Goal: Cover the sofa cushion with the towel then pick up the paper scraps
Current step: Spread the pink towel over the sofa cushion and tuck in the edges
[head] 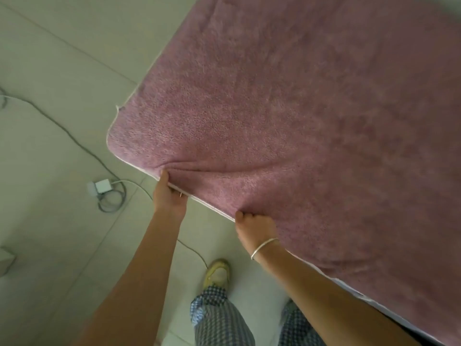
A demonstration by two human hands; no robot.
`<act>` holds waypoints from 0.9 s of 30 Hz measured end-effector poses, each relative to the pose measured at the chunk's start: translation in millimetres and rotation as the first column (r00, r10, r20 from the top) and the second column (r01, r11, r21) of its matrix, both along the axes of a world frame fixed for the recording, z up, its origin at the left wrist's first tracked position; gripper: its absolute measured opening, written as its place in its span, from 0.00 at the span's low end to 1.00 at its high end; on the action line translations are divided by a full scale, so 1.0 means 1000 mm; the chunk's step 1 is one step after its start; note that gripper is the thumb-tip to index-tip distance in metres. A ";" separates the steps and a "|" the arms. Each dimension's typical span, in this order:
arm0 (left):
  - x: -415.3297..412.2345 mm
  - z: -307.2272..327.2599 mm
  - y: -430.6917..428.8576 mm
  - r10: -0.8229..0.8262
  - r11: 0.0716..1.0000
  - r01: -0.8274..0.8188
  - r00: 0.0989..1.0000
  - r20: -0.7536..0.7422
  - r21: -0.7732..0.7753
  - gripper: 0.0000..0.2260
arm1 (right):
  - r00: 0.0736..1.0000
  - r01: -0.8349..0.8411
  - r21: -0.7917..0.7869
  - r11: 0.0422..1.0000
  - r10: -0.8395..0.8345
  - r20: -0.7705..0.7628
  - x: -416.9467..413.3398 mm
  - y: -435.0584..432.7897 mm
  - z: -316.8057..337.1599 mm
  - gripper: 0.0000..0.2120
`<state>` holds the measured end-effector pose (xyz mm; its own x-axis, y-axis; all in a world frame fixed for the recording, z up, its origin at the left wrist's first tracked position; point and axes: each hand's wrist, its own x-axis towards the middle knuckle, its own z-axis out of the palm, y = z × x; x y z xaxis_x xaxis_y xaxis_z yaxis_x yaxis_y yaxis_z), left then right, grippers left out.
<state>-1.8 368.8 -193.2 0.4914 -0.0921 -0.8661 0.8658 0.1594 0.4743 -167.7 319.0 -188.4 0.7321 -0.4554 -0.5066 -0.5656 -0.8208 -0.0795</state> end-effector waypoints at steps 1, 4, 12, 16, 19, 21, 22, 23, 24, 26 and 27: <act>0.008 -0.001 0.005 0.002 1.000 -0.002 1.000 0.015 0.000 0.08 | 1.000 -0.013 0.002 1.000 0.013 -0.001 0.004 0.001 -0.001 0.11; 0.021 -0.012 0.014 0.011 0.998 -0.009 1.000 -0.019 0.069 0.06 | 0.998 -0.027 0.041 0.999 0.029 -0.052 0.008 0.000 -0.008 0.15; 0.065 0.003 0.013 0.098 0.994 -0.098 0.995 -0.009 -0.044 0.13 | 0.972 0.007 0.223 0.975 0.046 -0.229 0.026 -0.012 0.014 0.15; 0.109 0.003 0.023 0.075 0.997 -0.071 0.990 0.121 -0.035 0.08 | 0.961 -0.015 0.197 0.980 0.069 -0.269 0.028 -0.008 0.012 0.16; 0.110 -0.012 0.032 -0.030 0.989 0.013 0.993 0.114 0.148 0.06 | 0.960 -0.046 0.210 0.977 0.101 -0.262 0.027 -0.008 0.011 0.16; 0.101 -0.025 0.039 -0.142 0.930 0.114 0.988 0.056 0.349 0.06 | 0.983 -0.088 0.184 0.979 0.116 -0.143 0.028 -0.006 0.011 0.12; 0.099 -0.028 0.040 -0.200 0.889 0.158 0.978 0.054 0.430 0.09 | 0.992 -0.117 0.144 0.983 0.121 -0.023 0.031 -0.006 0.013 0.07; 0.102 -0.030 0.040 -0.240 0.837 0.162 0.967 0.084 0.523 0.12 | 0.991 -0.118 0.137 0.983 0.109 0.071 0.035 -0.007 0.016 0.03; 0.107 -0.029 0.039 -0.269 0.774 0.129 0.954 0.136 0.619 0.14 | 0.980 -0.111 0.131 0.985 0.086 0.177 0.041 -0.011 0.018 0.05; 0.120 -0.023 0.032 -0.363 0.681 0.060 0.893 0.266 0.730 0.14 | 0.956 -0.085 0.111 0.990 0.050 0.288 0.055 -0.023 0.023 0.09; 0.127 -0.018 0.025 -0.439 0.654 0.052 0.838 0.323 0.755 0.14 | 0.940 -0.055 0.112 0.992 0.014 0.340 0.063 -0.029 0.025 0.09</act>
